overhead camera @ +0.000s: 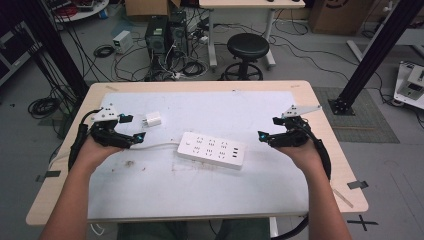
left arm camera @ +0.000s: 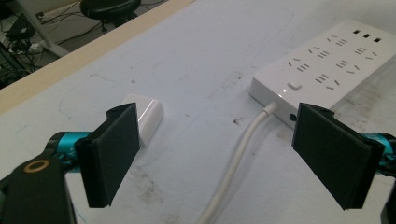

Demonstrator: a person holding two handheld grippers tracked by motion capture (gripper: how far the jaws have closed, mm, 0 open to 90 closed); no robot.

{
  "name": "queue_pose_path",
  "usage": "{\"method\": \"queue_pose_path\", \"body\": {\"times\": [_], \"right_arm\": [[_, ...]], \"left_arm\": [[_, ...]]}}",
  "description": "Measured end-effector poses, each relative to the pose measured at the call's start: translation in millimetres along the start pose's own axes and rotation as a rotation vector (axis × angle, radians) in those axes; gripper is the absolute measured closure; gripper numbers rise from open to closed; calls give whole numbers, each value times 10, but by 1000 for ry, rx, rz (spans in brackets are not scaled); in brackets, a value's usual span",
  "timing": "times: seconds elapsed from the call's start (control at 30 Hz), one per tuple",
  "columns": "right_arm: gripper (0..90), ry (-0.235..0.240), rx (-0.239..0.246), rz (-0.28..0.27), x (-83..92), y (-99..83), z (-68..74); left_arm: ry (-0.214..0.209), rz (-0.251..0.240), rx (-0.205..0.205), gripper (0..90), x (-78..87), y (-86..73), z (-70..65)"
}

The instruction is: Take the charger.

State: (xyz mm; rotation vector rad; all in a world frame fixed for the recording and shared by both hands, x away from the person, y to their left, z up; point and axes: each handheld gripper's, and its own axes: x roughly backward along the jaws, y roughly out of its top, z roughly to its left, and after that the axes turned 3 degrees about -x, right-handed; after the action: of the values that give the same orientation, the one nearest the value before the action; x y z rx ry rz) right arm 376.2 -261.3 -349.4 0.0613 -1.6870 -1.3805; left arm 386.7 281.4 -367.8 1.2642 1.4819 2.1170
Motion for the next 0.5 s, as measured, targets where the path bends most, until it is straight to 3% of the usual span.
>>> {"method": "queue_pose_path", "body": {"times": [0.13, 0.17, 0.37, 0.5], "right_arm": [[188, -3, -1, 8, -4, 7, 5], [188, -1, 6, 5, -19, 10, 1], [189, -1, 12, 16, -33, 15, 27], [189, -2, 14, 10, -30, 16, 28]], "left_arm": [[-7, 3, -4, 152, -67, 83, 21], [-6, 20, 7, 152, -148, 115, 65], [-10, 53, 1, 152, -312, 170, 163], [0, 49, -1, 152, -368, 175, 196]]}}
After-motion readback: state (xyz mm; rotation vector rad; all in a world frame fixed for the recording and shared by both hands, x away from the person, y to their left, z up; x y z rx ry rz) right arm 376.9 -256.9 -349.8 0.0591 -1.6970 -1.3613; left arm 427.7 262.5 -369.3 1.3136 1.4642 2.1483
